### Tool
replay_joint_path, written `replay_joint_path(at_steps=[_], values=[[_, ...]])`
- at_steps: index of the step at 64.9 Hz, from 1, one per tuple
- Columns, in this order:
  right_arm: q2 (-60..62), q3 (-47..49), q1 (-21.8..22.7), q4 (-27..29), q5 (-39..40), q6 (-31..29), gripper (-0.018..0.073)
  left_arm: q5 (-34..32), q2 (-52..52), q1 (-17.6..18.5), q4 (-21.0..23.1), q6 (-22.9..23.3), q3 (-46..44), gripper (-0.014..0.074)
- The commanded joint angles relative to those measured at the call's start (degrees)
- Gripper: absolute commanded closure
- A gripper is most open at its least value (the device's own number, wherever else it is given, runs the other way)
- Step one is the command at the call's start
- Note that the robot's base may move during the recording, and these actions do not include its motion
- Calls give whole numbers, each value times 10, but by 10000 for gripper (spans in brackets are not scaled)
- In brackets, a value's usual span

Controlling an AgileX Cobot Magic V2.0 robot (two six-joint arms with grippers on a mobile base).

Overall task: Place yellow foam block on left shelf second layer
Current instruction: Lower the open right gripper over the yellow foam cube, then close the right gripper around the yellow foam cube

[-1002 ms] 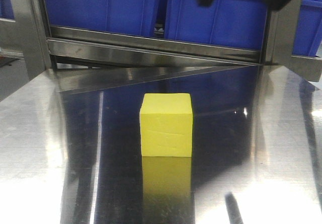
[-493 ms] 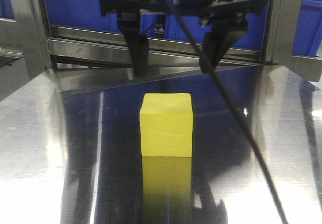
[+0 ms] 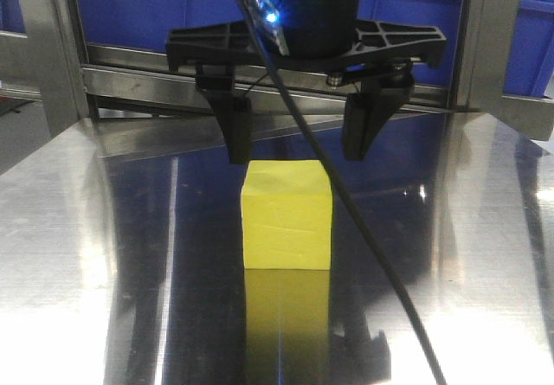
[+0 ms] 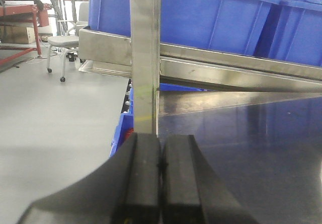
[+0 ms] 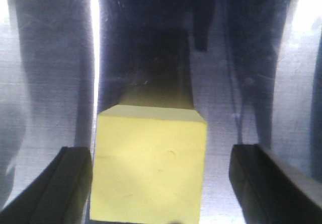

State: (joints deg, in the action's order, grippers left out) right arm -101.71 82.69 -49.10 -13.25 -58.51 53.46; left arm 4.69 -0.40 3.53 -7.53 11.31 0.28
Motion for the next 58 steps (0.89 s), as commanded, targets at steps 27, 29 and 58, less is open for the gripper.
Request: replay_joint_path(at_steps=[27, 29, 58], values=[[2, 19, -6, -9, 16, 5, -65, -50, 4, -1, 4, 2, 15, 460], [-1, 18, -6, -9, 16, 5, -65, -50, 4, -1, 4, 2, 15, 460], [-11, -34, -5, -8, 38, 3, 3, -50, 4, -1, 4, 2, 15, 460]])
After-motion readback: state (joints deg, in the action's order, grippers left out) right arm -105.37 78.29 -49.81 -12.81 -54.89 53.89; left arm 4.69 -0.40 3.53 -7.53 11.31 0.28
